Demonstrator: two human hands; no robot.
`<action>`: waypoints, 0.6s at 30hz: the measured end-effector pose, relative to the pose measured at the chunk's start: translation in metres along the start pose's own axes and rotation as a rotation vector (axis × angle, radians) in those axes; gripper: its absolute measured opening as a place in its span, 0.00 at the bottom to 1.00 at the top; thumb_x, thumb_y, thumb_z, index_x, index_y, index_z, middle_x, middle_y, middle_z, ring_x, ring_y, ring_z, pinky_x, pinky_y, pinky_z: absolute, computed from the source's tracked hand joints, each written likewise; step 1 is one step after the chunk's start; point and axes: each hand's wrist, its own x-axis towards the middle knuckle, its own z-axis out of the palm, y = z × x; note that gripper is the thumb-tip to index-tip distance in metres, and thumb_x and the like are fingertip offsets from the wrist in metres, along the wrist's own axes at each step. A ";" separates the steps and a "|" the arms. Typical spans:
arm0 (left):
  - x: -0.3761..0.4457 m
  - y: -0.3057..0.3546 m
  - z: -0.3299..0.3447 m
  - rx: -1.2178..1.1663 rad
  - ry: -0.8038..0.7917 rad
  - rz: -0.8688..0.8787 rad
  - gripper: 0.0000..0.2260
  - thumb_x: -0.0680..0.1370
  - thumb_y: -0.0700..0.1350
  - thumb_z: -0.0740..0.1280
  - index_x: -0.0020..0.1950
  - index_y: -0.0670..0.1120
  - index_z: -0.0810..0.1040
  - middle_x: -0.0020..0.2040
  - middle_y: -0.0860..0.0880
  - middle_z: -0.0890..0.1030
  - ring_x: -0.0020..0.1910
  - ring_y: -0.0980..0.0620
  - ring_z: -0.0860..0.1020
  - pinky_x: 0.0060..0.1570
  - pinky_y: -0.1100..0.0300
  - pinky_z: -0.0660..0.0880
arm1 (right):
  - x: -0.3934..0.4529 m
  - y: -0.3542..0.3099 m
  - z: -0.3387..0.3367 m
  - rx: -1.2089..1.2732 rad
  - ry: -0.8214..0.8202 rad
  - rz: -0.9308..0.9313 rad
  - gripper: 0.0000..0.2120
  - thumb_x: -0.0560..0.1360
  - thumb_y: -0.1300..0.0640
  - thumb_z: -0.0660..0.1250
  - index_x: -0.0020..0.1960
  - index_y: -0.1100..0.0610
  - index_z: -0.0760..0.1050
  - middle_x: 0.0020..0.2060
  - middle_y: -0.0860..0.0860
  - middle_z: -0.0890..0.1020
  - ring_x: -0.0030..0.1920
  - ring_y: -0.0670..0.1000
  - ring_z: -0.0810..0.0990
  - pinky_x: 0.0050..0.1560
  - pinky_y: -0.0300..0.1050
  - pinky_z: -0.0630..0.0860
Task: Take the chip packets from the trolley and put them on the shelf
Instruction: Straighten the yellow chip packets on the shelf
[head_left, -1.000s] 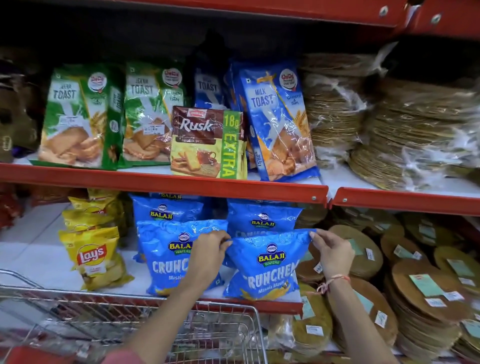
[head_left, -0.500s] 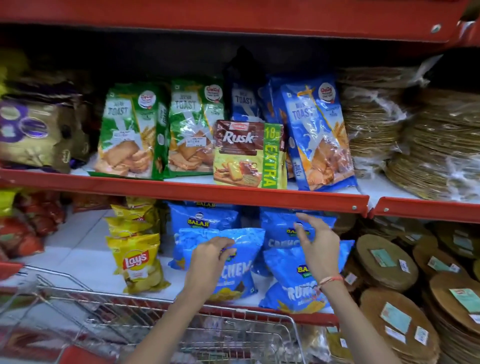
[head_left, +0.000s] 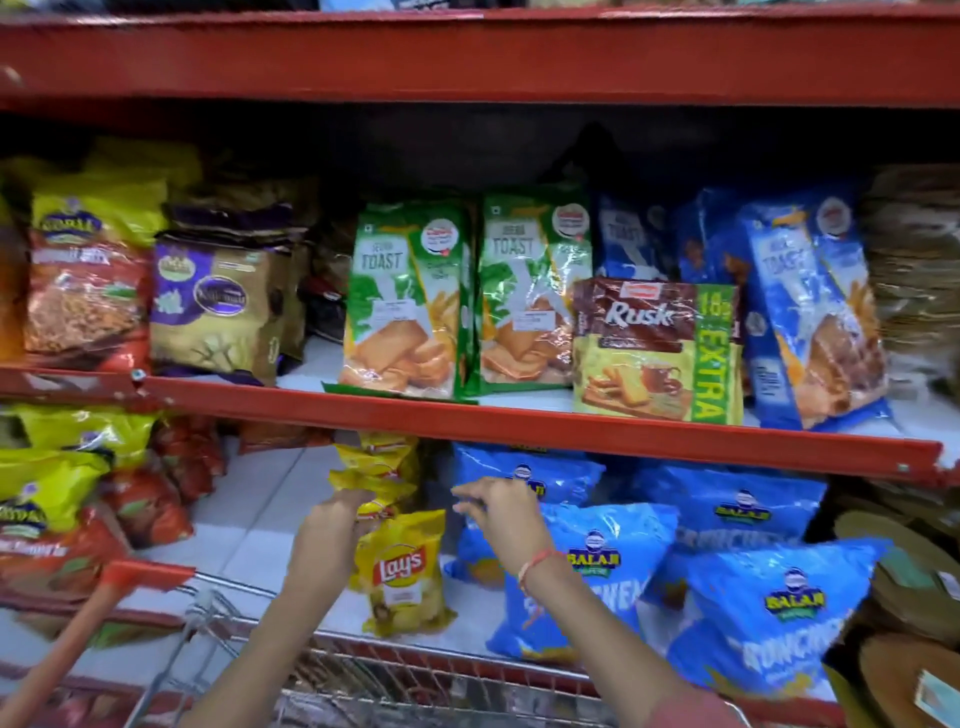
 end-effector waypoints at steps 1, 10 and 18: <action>0.006 -0.008 0.001 0.035 -0.035 -0.009 0.16 0.75 0.40 0.69 0.62 0.44 0.76 0.62 0.41 0.79 0.59 0.42 0.78 0.52 0.49 0.76 | 0.009 -0.004 0.009 -0.056 -0.047 0.018 0.15 0.75 0.55 0.66 0.61 0.54 0.77 0.57 0.57 0.82 0.58 0.59 0.79 0.61 0.51 0.74; 0.034 -0.050 0.009 0.220 -0.179 0.047 0.08 0.77 0.42 0.65 0.55 0.48 0.79 0.54 0.43 0.83 0.54 0.44 0.80 0.53 0.51 0.77 | 0.043 -0.015 0.048 -0.213 -0.247 0.142 0.12 0.75 0.58 0.67 0.58 0.56 0.79 0.55 0.63 0.82 0.59 0.63 0.78 0.59 0.54 0.75; 0.051 -0.079 -0.009 0.285 -0.160 0.074 0.09 0.76 0.40 0.65 0.52 0.50 0.80 0.51 0.44 0.84 0.51 0.43 0.81 0.50 0.52 0.77 | 0.041 -0.034 0.071 -0.128 -0.194 0.135 0.12 0.73 0.58 0.69 0.56 0.56 0.79 0.53 0.63 0.83 0.57 0.63 0.78 0.59 0.53 0.76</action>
